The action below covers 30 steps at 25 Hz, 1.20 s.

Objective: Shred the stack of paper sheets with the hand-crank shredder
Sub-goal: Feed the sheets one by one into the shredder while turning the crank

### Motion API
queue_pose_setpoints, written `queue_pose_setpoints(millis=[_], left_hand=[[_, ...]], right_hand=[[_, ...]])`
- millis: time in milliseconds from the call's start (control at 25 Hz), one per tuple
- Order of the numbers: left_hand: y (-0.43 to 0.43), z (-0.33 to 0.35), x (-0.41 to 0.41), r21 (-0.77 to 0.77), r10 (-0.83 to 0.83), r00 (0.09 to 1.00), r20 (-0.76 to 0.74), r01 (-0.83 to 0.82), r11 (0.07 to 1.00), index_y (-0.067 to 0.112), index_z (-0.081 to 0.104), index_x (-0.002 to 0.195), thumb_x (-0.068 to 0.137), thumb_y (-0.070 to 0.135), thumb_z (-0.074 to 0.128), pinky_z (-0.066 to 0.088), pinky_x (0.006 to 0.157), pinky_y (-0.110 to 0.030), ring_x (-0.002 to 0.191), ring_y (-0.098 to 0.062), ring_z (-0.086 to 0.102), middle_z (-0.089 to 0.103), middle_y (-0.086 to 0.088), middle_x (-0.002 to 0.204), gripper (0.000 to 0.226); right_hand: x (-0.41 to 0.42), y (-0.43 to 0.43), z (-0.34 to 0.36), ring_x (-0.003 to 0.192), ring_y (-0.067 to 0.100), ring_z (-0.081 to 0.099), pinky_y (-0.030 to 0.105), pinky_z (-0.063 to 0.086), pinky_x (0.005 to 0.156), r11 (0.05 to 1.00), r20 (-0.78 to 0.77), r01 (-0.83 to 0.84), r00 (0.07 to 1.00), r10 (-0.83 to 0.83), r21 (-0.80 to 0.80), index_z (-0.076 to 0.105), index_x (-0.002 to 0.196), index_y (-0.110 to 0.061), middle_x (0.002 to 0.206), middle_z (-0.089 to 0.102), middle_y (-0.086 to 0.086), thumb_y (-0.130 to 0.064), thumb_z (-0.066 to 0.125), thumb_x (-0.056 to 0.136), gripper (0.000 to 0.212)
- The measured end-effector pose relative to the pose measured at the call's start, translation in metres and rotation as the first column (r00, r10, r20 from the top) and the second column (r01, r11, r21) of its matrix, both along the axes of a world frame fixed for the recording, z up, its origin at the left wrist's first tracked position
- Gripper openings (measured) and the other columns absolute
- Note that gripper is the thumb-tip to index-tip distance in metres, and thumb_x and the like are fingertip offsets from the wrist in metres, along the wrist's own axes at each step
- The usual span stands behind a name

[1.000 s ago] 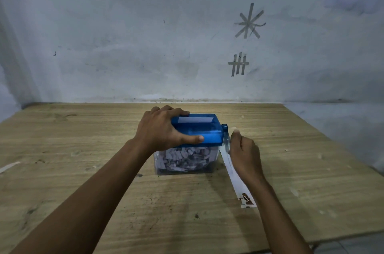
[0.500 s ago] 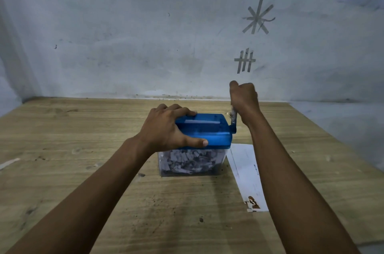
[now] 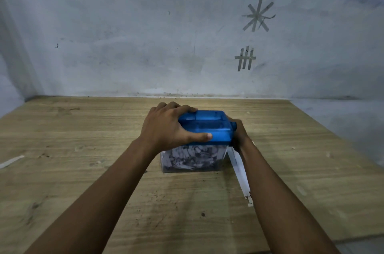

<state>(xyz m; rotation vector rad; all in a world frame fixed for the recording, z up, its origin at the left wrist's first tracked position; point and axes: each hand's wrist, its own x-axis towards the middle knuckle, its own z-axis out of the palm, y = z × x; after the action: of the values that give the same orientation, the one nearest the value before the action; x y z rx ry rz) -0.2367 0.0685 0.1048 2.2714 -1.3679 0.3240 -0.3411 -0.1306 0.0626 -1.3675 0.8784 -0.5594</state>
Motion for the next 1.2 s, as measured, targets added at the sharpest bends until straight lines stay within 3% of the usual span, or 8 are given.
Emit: queue_pose_setpoints(millis=[160, 360, 520, 760, 920, 1000, 1080, 1200], left_hand=[[0.002, 0.001, -0.003, 0.01, 0.013, 1.0, -0.021, -0.012, 1.0, 0.044, 0.055, 0.136, 0.05, 0.105, 0.032, 0.042, 0.091, -0.034, 0.108, -0.015, 0.053, 0.061, 0.008, 0.122, 0.107], [0.002, 0.0, -0.002, 0.003, 0.012, 1.0, -0.018, -0.012, 1.0, 0.041, 0.059, 0.133, 0.05, 0.105, 0.034, 0.043, 0.094, -0.037, 0.107, -0.015, 0.053, 0.061, 0.01, 0.122, 0.107], [-0.002, 0.003, 0.003, 0.001, -0.041, 0.999, -0.03, 0.041, 0.999, 0.041, 0.059, 0.132, 0.051, 0.104, 0.038, 0.041, 0.096, -0.037, 0.108, -0.014, 0.052, 0.061, 0.013, 0.124, 0.105], [-0.001, 0.002, 0.006, 0.014, -0.073, 0.996, -0.041, 0.074, 0.997, 0.043, 0.058, 0.131, 0.05, 0.103, 0.041, 0.037, 0.094, -0.034, 0.106, -0.011, 0.048, 0.059, 0.017, 0.122, 0.103], [0.0, -0.001, 0.005, 0.009, -0.116, 0.992, -0.051, 0.116, 0.993, 0.044, 0.059, 0.13, 0.05, 0.103, 0.045, 0.04, 0.094, -0.035, 0.107, -0.011, 0.049, 0.058, 0.019, 0.121, 0.1], [0.0, -0.002, 0.003, -0.011, -0.103, 0.994, -0.044, 0.103, 0.995, 0.045, 0.059, 0.13, 0.052, 0.103, 0.045, 0.041, 0.095, -0.036, 0.106, -0.009, 0.048, 0.057, 0.02, 0.119, 0.099], [-0.001, -0.001, 0.003, -0.037, -0.079, 0.996, -0.052, 0.077, 0.996, 0.045, 0.06, 0.129, 0.051, 0.103, 0.045, 0.041, 0.096, -0.035, 0.106, -0.008, 0.048, 0.057, 0.02, 0.118, 0.099], [0.0, 0.0, 0.004, -0.051, -0.052, 0.995, -0.08, 0.048, 0.998, 0.044, 0.061, 0.129, 0.048, 0.103, 0.043, 0.036, 0.097, -0.034, 0.11, -0.008, 0.05, 0.059, 0.018, 0.121, 0.101]], right_hand=[[-0.026, 0.022, -0.013, 0.051, 0.019, 0.041, 0.028, 0.032, 0.047, 0.981, -0.009, 0.196, 0.981, -0.196, -0.002, 0.049, 0.065, -0.007, 0.055, 0.047, 0.006, -0.01, 0.044, 0.099, 0.035], [-0.079, 0.065, -0.002, 0.048, 0.007, 0.038, 0.027, 0.031, 0.052, 0.811, 0.0, 0.15, 0.983, -0.181, -0.566, 0.045, 0.063, -0.013, 0.053, 0.042, -0.003, -0.038, 0.039, 0.107, 0.051], [-0.08, 0.062, 0.039, 0.041, 0.007, 0.036, 0.028, 0.028, 0.046, 0.626, 0.063, 0.201, 0.97, -0.236, -0.754, 0.04, 0.052, -0.014, 0.045, 0.041, -0.004, -0.033, 0.037, 0.108, 0.059], [-0.036, 0.039, 0.074, 0.041, 0.011, 0.035, 0.028, 0.028, 0.048, 0.703, 0.224, 0.37, 0.929, -0.296, -0.607, 0.035, 0.053, -0.016, 0.047, 0.037, -0.002, -0.032, 0.031, 0.108, 0.057], [-0.002, 0.004, 0.075, 0.058, 0.019, 0.048, 0.03, 0.034, 0.057, 0.84, -0.06, 0.192, 0.965, -0.257, -0.508, 0.044, 0.064, -0.012, 0.064, 0.051, 0.005, -0.033, 0.034, 0.102, 0.045], [0.007, -0.007, 0.044, 0.06, 0.02, 0.046, 0.028, 0.033, 0.055, 0.943, -0.147, 0.103, 0.977, -0.156, -0.315, 0.046, 0.072, -0.011, 0.07, 0.049, 0.006, -0.027, 0.04, 0.1, 0.033], [0.005, -0.005, 0.02, 0.059, 0.02, 0.041, 0.028, 0.032, 0.055, 0.986, -0.097, 0.097, 0.989, -0.111, -0.135, 0.045, 0.075, -0.012, 0.069, 0.043, 0.007, -0.021, 0.047, 0.094, 0.021], [-0.007, 0.0, 0.004, 0.053, 0.018, 0.035, 0.027, 0.026, 0.052, 0.958, -0.054, 0.132, 0.987, -0.15, -0.255, 0.041, 0.062, -0.017, 0.059, 0.041, 0.003, -0.015, 0.049, 0.094, 0.034]])
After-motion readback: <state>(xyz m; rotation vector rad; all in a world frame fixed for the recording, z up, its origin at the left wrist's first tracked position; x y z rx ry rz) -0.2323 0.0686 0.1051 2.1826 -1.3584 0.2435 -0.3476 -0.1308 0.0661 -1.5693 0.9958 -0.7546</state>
